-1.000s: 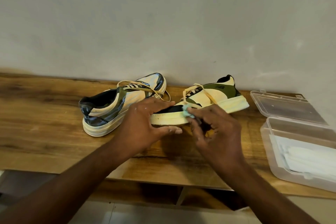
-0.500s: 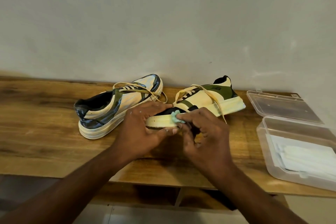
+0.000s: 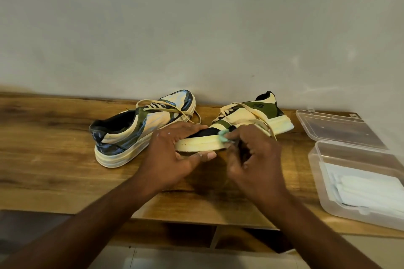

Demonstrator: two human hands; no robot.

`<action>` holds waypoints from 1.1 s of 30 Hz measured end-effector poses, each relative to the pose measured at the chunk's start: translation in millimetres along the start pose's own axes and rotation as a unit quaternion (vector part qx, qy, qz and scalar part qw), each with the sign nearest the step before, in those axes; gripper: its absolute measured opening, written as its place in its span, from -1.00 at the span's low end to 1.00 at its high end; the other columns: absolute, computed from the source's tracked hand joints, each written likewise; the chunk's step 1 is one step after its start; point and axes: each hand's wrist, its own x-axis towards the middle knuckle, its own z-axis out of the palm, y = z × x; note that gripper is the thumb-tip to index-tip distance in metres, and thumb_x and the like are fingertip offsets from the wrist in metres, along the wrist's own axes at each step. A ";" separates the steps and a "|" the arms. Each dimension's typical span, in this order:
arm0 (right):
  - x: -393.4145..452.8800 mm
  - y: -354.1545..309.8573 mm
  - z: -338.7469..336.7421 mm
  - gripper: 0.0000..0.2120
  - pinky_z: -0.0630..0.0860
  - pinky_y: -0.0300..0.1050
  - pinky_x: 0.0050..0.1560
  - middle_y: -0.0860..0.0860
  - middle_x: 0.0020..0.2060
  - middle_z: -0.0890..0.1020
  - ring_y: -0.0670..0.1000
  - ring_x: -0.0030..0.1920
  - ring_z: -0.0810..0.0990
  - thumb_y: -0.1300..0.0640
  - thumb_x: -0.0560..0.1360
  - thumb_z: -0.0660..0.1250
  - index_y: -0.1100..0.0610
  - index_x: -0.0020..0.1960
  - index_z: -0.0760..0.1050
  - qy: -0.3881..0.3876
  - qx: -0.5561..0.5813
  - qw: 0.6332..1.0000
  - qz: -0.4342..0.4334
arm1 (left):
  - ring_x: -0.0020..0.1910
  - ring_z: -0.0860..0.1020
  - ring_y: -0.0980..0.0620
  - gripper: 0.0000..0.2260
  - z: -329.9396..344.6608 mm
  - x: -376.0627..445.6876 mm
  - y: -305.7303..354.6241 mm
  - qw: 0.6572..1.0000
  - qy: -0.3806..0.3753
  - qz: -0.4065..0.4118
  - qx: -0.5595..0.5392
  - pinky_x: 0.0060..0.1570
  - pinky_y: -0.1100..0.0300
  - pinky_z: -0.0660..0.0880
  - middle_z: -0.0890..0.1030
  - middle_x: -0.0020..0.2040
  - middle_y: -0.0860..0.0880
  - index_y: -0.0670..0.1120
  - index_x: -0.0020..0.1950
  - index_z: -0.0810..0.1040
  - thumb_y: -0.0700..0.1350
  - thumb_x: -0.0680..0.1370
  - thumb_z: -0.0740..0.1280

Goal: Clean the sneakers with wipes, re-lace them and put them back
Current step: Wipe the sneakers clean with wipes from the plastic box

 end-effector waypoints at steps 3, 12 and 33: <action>-4.3 -8.0 5.0 -0.82 0.43 -0.48 -0.16 -0.02 -0.04 0.63 -0.14 -0.05 0.55 0.29 0.45 0.48 0.15 0.03 0.62 -0.043 -0.009 0.997 -0.058 | 0.30 0.58 0.23 -0.40 -1.3 -1.9 0.9 1.000 -0.011 0.007 0.000 0.34 0.02 0.54 0.67 0.27 0.17 0.12 0.34 0.67 0.31 0.35 0.53; 17.4 42.4 -21.7 -0.83 0.63 -0.19 -0.20 -0.04 -0.12 0.66 -0.13 -0.15 0.62 0.31 0.47 0.48 0.10 0.01 0.63 0.054 -0.053 0.991 0.112 | 0.25 0.57 0.30 -0.47 -1.4 0.8 1.2 1.000 -0.004 0.007 0.000 0.20 0.47 0.42 0.66 0.21 0.25 0.16 0.32 0.67 0.22 0.36 0.58; 7.3 16.2 0.1 -0.87 0.62 -0.14 -0.16 0.00 -0.10 0.66 -0.05 -0.09 0.62 0.32 0.51 0.44 0.14 0.00 0.62 0.032 -0.009 0.999 0.019 | 0.24 0.56 0.34 -0.44 -0.7 1.3 1.0 1.000 0.004 0.006 0.002 0.18 0.50 0.41 0.65 0.20 0.27 0.16 0.31 0.66 0.31 0.35 0.52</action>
